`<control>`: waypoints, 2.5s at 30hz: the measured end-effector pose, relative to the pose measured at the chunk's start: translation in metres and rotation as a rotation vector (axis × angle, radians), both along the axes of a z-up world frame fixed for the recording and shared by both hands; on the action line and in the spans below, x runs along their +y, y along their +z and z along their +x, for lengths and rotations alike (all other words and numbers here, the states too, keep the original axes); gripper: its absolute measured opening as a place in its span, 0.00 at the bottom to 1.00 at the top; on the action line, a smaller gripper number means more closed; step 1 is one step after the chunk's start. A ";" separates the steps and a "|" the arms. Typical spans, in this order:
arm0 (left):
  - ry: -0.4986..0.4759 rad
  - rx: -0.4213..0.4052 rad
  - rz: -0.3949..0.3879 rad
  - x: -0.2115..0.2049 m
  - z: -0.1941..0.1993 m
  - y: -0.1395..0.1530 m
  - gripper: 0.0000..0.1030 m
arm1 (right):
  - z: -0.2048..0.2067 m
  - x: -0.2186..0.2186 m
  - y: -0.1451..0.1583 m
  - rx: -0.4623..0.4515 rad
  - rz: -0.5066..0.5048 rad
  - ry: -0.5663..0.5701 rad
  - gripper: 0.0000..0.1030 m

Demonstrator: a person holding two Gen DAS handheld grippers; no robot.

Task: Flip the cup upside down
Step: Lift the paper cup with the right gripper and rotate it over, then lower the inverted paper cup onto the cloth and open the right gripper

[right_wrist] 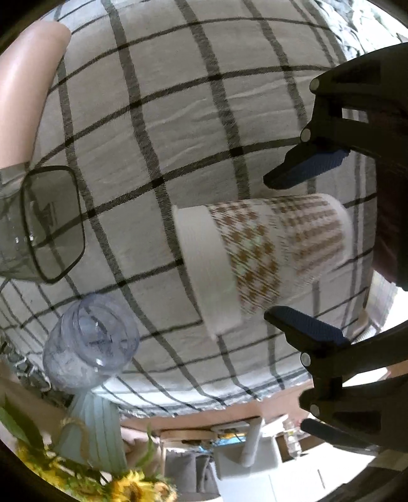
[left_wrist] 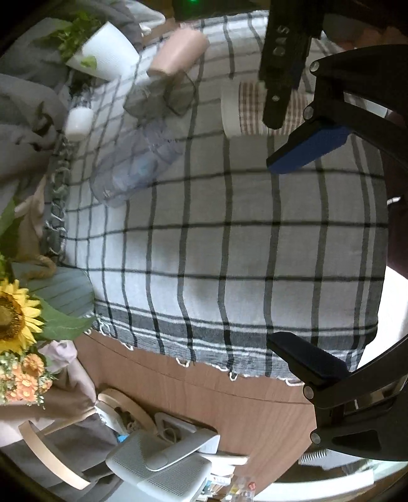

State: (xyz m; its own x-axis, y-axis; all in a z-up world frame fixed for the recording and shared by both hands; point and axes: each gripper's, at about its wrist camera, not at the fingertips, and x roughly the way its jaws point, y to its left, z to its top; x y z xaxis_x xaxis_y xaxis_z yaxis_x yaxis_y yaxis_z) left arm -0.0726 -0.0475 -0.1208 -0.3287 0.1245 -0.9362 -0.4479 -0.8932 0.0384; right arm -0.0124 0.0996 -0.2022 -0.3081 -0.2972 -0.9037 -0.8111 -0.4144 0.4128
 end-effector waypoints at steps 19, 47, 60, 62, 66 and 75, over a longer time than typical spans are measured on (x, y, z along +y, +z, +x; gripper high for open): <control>-0.156 -0.050 0.068 0.077 0.074 -0.020 1.00 | 0.096 0.024 0.074 -0.023 0.308 0.001 0.76; -0.114 -0.084 0.065 0.103 0.092 -0.040 0.51 | 0.136 0.056 0.055 -0.093 0.325 0.009 0.76; -0.139 -0.049 0.078 0.120 0.085 -0.019 0.51 | 0.135 0.065 0.062 -0.039 0.318 -0.009 0.76; -0.145 -0.045 0.084 0.124 0.081 -0.019 0.51 | 0.135 0.066 0.063 -0.037 0.320 -0.014 0.76; -0.155 -0.051 0.085 0.132 0.073 -0.022 0.51 | 0.135 0.067 0.064 -0.037 0.326 -0.022 0.76; -0.158 -0.067 0.081 0.144 0.059 -0.030 0.51 | 0.132 0.070 0.064 -0.040 0.340 -0.031 0.75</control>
State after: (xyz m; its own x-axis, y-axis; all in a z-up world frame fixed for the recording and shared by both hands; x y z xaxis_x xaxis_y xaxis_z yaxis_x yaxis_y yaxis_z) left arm -0.0141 0.0969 -0.1508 -0.2362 0.2461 -0.9400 -0.5824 -0.8103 -0.0657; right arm 0.1194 0.1698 -0.1378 -0.2746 0.0324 -0.9610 -0.8382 -0.4979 0.2227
